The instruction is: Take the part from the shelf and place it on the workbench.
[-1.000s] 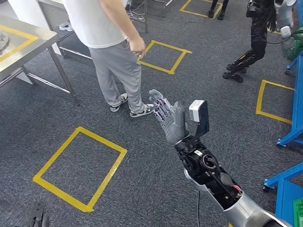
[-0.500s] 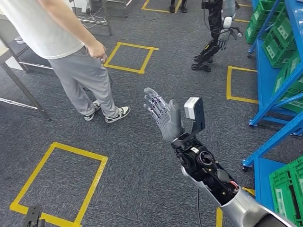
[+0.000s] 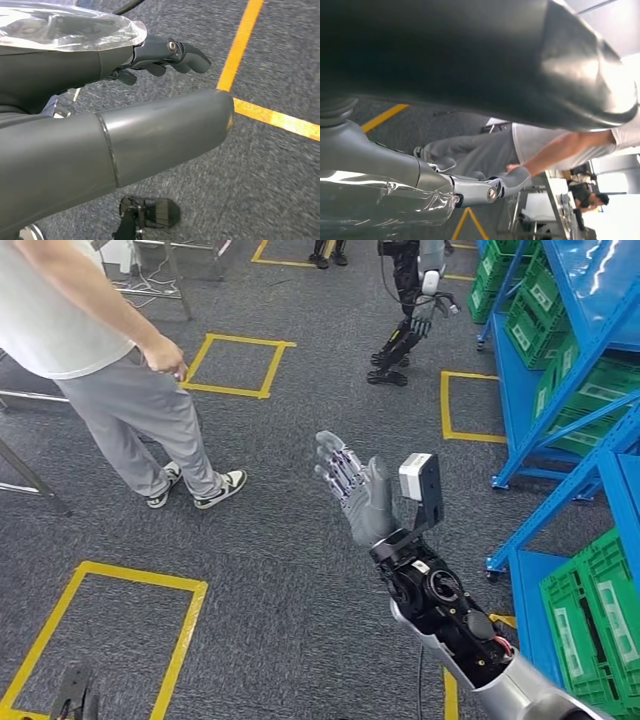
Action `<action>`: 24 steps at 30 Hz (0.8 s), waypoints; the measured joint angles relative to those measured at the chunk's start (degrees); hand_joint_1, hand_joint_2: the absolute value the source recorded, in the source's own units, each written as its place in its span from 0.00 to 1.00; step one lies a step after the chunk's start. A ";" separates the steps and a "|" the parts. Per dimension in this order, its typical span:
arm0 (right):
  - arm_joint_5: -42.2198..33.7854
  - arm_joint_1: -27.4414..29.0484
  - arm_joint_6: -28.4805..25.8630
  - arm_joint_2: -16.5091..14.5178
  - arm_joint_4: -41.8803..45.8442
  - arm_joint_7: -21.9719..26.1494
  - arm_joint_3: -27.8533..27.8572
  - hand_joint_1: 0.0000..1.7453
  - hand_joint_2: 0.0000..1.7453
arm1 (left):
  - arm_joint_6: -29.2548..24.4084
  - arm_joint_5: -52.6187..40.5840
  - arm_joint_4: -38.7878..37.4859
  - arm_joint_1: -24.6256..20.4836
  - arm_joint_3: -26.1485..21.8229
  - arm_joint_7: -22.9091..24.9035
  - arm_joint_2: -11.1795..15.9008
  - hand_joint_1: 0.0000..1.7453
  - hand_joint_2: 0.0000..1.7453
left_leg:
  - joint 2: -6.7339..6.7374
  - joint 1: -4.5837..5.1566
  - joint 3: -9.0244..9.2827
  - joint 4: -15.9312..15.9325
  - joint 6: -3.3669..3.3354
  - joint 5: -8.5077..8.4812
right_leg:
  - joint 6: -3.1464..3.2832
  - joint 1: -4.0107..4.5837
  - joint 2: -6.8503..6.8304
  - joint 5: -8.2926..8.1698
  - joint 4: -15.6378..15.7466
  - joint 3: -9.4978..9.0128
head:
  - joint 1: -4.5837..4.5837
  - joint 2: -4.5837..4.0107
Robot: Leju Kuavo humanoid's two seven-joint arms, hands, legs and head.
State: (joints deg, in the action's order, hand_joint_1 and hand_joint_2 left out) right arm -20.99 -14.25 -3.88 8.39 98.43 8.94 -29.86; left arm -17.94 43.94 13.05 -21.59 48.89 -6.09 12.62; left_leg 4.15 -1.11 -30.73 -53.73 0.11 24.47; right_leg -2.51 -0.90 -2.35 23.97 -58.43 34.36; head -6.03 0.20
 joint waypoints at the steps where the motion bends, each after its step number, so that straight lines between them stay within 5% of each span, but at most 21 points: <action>1: 0.14 -0.03 0.09 0.00 0.03 0.03 0.01 0.00 0.00 | 0.04 0.05 -0.01 -0.02 0.00 -0.02 0.04 0.00 0.00 | 0.46 0.18 0.16 -0.06 0.30 0.17 | 0.40 0.18 -0.76 -0.70 2.72 -1.49 | -0.02 0.00; 4: 0.57 0.05 0.39 -0.01 0.04 0.13 0.04 0.00 0.00 | -0.48 -0.71 -0.01 -0.19 0.00 -0.05 0.09 0.00 0.00 | 1.98 0.45 0.45 -0.05 1.10 0.41 | 1.80 0.57 0.03 -0.71 3.98 -2.16 | 0.52 0.00; 6: 0.91 -0.08 0.73 -0.07 0.05 0.25 0.07 0.00 0.00 | -1.15 -1.84 0.00 -0.47 0.00 -0.14 0.15 0.00 0.00 | 0.75 0.17 0.04 -1.54 1.68 1.71 | 2.62 0.50 1.14 -0.95 4.26 -2.24 | 0.86 0.00; 9: 1.25 -0.49 1.28 -0.26 -0.11 0.42 -0.06 0.00 0.00 | -1.52 -2.54 0.00 -0.57 0.00 -0.76 0.48 0.00 0.00 | -3.14 0.06 -5.24 -12.47 1.94 7.10 | 3.44 0.41 2.64 -1.17 4.47 -2.20 | 1.38 0.00; 11: 1.29 -0.50 1.55 -0.36 -0.37 0.45 -0.20 0.00 0.00 | -1.45 -1.86 -0.01 -0.13 0.00 -1.64 0.69 0.00 0.00 | -3.80 0.15 -8.63 -18.44 1.86 8.49 | 3.57 0.54 3.89 -1.18 4.46 -2.16 | 1.43 0.00; 13: 1.01 -0.54 1.83 -0.37 -0.66 0.45 -0.28 0.00 0.00 | -1.40 -0.74 -0.02 0.41 0.00 -3.14 0.86 0.00 0.00 | -4.02 0.16 -7.80 -15.37 1.55 5.45 | 3.57 0.60 5.23 -1.19 4.41 -2.23 | 1.50 0.00; 16: 0.22 -0.78 2.10 -0.38 -1.04 0.45 -0.37 0.00 0.00 | -1.45 0.82 -0.02 0.87 0.00 -5.44 1.13 0.00 0.00 | -6.03 0.11 -2.67 -3.38 0.93 -0.05 | 3.21 0.75 6.88 -1.12 4.13 -2.08 | 1.61 0.00; 18: -0.33 -0.97 2.17 -0.38 -1.30 0.48 -0.48 0.00 0.00 | -1.47 1.69 -0.02 1.18 -0.01 -6.31 1.14 0.00 0.00 | -6.65 0.23 -1.62 -0.87 0.71 -0.42 | 2.61 0.75 7.69 -1.11 4.01 -1.79 | 1.61 0.00; 20: -0.91 -1.09 2.26 -0.38 -1.51 0.57 -0.65 0.00 0.00 | -1.52 2.31 -0.02 1.56 -0.03 -6.69 0.96 0.00 0.00 | -5.72 0.13 -1.47 -0.70 0.35 -0.51 | 1.98 0.65 8.07 -1.03 3.91 -1.55 | 1.62 0.00; 22: -1.53 -1.48 2.34 -0.37 -1.74 0.76 -0.82 0.00 0.00 | -1.57 3.15 -0.02 2.02 -0.11 -6.79 0.87 0.00 0.00 | -4.79 -0.13 -1.22 -0.41 -0.26 -0.62 | 1.36 0.77 6.19 0.79 1.11 -0.16 | 1.27 0.00; 24: -2.01 -1.91 2.39 -0.37 -2.05 0.90 -0.98 0.00 0.00 | -1.55 4.07 -0.02 2.64 -0.31 -6.80 0.87 0.00 0.00 | -3.85 -0.06 -1.09 -0.33 -0.67 -0.56 | 0.81 0.68 3.64 4.71 -6.55 3.34 | 0.74 0.00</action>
State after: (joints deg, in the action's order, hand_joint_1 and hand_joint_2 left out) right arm -23.00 -16.15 -1.50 8.02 96.38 9.84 -30.85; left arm -19.49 48.01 13.03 -18.95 48.59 -12.88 13.49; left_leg 0.29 -1.17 -31.82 -54.05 -0.57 23.92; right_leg -1.70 -0.22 1.29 28.68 -64.98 37.71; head -5.28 0.20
